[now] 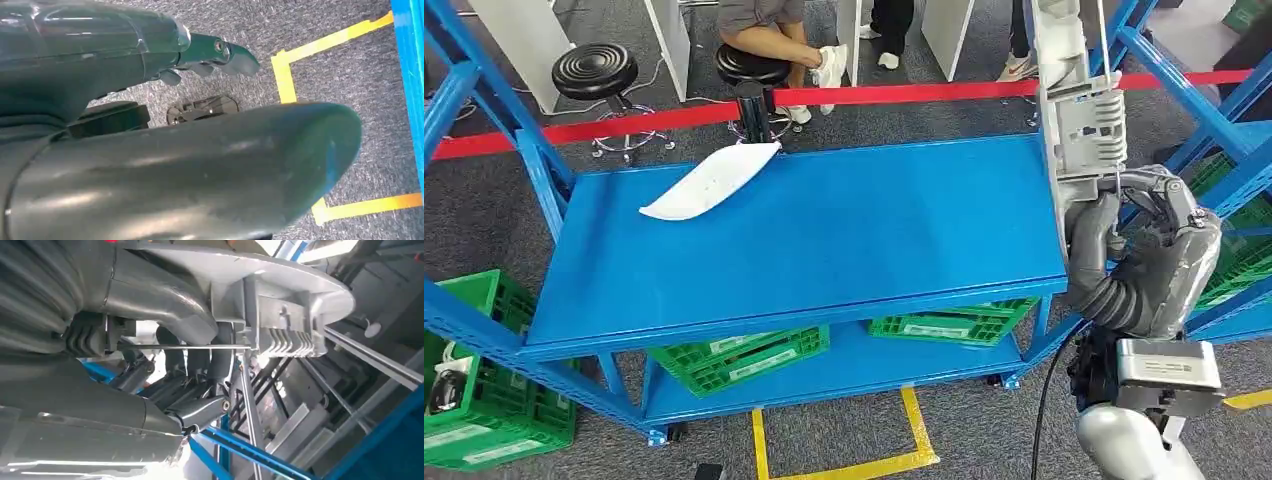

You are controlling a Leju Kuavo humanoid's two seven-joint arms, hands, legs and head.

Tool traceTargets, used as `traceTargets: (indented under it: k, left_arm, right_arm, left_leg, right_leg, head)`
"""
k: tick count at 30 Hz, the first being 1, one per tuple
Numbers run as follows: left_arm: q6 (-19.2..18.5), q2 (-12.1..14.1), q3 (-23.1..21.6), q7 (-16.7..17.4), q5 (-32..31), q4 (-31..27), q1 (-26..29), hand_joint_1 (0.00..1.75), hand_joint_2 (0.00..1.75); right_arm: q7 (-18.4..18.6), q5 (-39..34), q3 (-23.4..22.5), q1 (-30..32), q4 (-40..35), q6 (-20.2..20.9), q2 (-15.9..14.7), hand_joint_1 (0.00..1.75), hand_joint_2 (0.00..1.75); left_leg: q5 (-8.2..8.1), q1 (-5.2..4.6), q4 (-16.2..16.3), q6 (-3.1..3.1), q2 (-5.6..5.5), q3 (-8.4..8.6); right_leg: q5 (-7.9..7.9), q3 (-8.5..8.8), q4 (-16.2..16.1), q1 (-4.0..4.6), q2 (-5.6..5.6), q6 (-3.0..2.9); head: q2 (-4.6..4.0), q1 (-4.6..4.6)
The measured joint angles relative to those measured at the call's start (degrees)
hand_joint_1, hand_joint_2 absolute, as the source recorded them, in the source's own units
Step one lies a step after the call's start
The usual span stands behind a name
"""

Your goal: Take the parts from the cabinet and place them on the table.

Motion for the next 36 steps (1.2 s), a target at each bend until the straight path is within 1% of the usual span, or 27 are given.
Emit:
traceTargets:
  k: [4, 6, 10, 13, 16, 18, 19, 20, 21, 22, 23, 24, 25, 26, 28, 30, 33, 36]
  left_arm:
    - [0.00, 0.00, 0.00, 0.00, 0.02, 0.00, -0.02, 0.00, 0.00]
    - [0.00, 0.00, 0.00, 0.00, 0.17, 0.00, -0.02, 0.00, 0.00]
    - [0.22, 0.00, 0.00, 0.00, 0.72, 0.00, -0.02, 0.00, 0.00]
    - [0.33, 0.00, 0.00, 0.11, 1.38, 0.00, -0.02, 0.00, 0.00]
    - [0.48, 0.04, 0.00, 0.13, 2.01, 0.00, -0.03, 0.00, 0.00]
    - [0.70, 0.13, 0.00, 0.11, 2.56, 0.00, -0.04, 0.00, 0.00]
    - [1.07, 0.20, 0.00, -0.13, 2.43, 0.00, -0.03, 0.00, 0.00]
    - [1.61, 0.26, -0.02, -0.74, 2.08, 0.00, -0.03, 0.00, 0.00]
    - [2.20, 0.35, -0.02, -1.65, 1.84, 0.00, -0.05, 0.00, 0.00]
    - [2.43, 0.42, -0.04, -2.38, 1.86, 0.00, -0.11, 0.00, 0.00]
    - [2.58, 0.48, -0.04, -2.91, 1.88, 0.00, -0.16, 0.00, 0.00]
    - [2.58, 0.57, -0.07, -3.02, 2.01, 0.00, -0.16, 0.00, 0.00]
    - [2.58, 0.65, -0.15, -2.93, 2.34, 0.00, -0.17, 0.00, 0.00]
    - [2.58, 0.72, -0.37, -2.67, 2.54, 0.00, -0.19, 0.00, 0.00]
    - [2.58, 0.85, -0.59, -1.97, 2.71, 0.00, -0.23, 0.00, 0.00]
    - [2.58, 0.96, -0.88, -1.40, 2.75, 0.00, -0.23, 0.00, 0.00]
    - [2.67, 1.18, -0.96, -1.20, 2.93, 0.00, -0.23, 0.00, 0.00]
    - [2.91, 1.46, -0.98, -2.03, 3.28, 0.00, -0.23, 0.00, 0.00]
  right_arm:
    - [0.00, -0.07, -0.28, 0.00, -0.66, -0.24, 0.24, 1.75, 1.75]
    - [-0.74, -1.35, -0.28, 0.00, -0.94, -0.24, 0.39, 1.75, 1.75]
    - [-3.93, -4.43, -0.02, 0.08, -2.27, -0.37, 0.96, 1.75, 1.75]
    - [-7.13, -10.90, 0.59, 0.08, -4.29, 0.92, 1.75, 1.75, 1.75]
    - [-10.19, -19.42, 1.60, 0.07, -5.75, 4.07, 2.47, 1.75, 1.75]
    - [-13.13, -30.45, 2.49, 0.08, -5.88, 8.52, 3.19, 1.75, 1.75]
    - [-13.97, -34.45, 2.88, 0.08, -5.86, 10.78, 3.60, 1.75, 1.75]
    - [-14.42, -39.58, 3.49, 0.05, -5.77, 14.63, 3.91, 1.75, 1.75]
    - [-14.95, -46.85, 4.23, -0.03, -5.51, 20.07, 4.07, 1.75, 1.75]
    - [-15.32, -52.95, 4.98, -0.04, -5.25, 24.40, 4.15, 1.75, 1.75]
    - [-15.69, -57.70, 5.62, -0.11, -4.94, 27.62, 4.35, 1.75, 1.75]
    - [-15.80, -60.27, 6.38, -0.35, -4.61, 29.38, 4.55, 1.75, 1.75]
    - [-15.74, -61.96, 7.48, -0.75, -4.07, 30.98, 4.87, 1.75, 1.75]
    - [-15.28, -62.36, 8.89, -1.22, -3.71, 31.71, 4.96, 1.75, 1.75]
    - [-14.14, -63.17, 10.84, -1.91, -3.30, 32.52, 4.96, 1.75, 1.75]
    - [-13.11, -63.74, 11.70, -2.45, -2.88, 33.29, 5.00, 1.75, 1.75]
    - [-12.11, -64.02, 13.31, -2.80, -2.12, 33.70, 4.92, 1.75, 1.75]
    - [-12.79, -63.63, 14.16, -2.69, -1.24, 33.64, 4.87, 1.75, 1.75]
  left_leg:
    - [-0.01, 0.01, 0.00, 0.00, 0.04, 0.01]
    - [-0.01, 0.01, 0.00, 0.00, 0.03, 0.01]
    - [-0.01, 0.01, 0.00, 0.00, 0.05, 0.02]
    - [-0.01, 0.01, -0.01, 0.00, 0.05, 0.01]
    - [-0.01, 0.02, -0.02, 0.00, 0.08, 0.01]
    - [-0.01, 0.02, -0.02, 0.00, 0.11, 0.02]
    - [-0.01, 0.02, -0.03, 0.00, 0.14, -0.03]
    - [-0.01, 0.02, -0.03, 0.00, 0.18, -0.09]
    - [-0.01, 0.02, -0.03, 0.00, 0.23, -0.05]
    - [-0.01, 0.02, -0.03, 0.00, 0.24, -0.03]
    - [-0.01, 0.03, -0.03, 0.00, 0.24, -0.01]
    - [-0.01, 0.03, -0.03, 0.00, 0.24, -0.01]
    - [-0.01, 0.03, -0.03, 0.00, 0.24, -0.01]
    - [-0.01, 0.03, -0.03, 0.00, 0.25, -0.01]
    - [-0.01, 0.04, -0.03, 0.00, 0.23, 0.00]
    - [-0.01, 0.03, -0.04, 0.00, 0.23, -0.01]
    - [-0.02, 0.02, -0.04, 0.01, 0.26, -0.02]
    - [-0.01, 0.01, -0.04, 0.01, 0.24, 0.00]
  right_leg:
    - [0.00, -0.01, 0.00, 0.01, 0.04, 0.00]
    - [0.00, -0.01, 0.00, 0.01, 0.04, 0.00]
    - [0.00, -0.01, 0.01, 0.01, 0.04, 0.00]
    - [0.00, -0.01, 0.01, 0.01, 0.04, 0.00]
    - [0.00, 0.00, 0.01, 0.01, 0.04, 0.00]
    - [0.00, 0.00, 0.01, 0.01, 0.05, 0.00]
    - [0.00, 0.00, 0.02, 0.00, 0.05, 0.00]
    - [0.00, 0.00, 0.02, 0.01, 0.06, 0.00]
    - [0.00, -0.01, 0.02, 0.01, 0.08, 0.00]
    - [0.00, -0.01, 0.02, 0.01, 0.07, 0.00]
    - [0.00, -0.01, 0.02, 0.01, 0.06, 0.00]
    - [0.00, -0.02, 0.02, 0.01, 0.06, 0.00]
    - [0.00, -0.03, 0.02, 0.01, 0.07, 0.00]
    - [0.00, -0.03, 0.04, 0.02, 0.07, 0.00]
    - [0.00, -0.02, 0.03, 0.02, 0.06, -0.01]
    - [-0.01, -0.02, 0.03, 0.01, 0.06, -0.01]
    - [0.00, -0.02, 0.01, 0.00, 0.08, -0.01]
    - [0.00, -0.02, 0.00, -0.01, 0.08, -0.01]
  head:
    - [0.00, -0.04]
    - [0.00, -0.02]
    - [0.00, -0.04]
    - [0.00, -0.02]
    - [0.00, -0.04]
    - [0.00, -0.02]
    - [0.00, 0.02]
    - [0.00, -0.02]
    - [0.00, 0.00]
    - [0.00, -0.06]
    - [0.00, -0.11]
    - [0.00, -0.07]
    - [0.00, -0.04]
    - [0.00, -0.11]
    - [0.00, -0.09]
    - [0.00, -0.09]
    - [0.00, -0.07]
    - [0.00, -0.04]
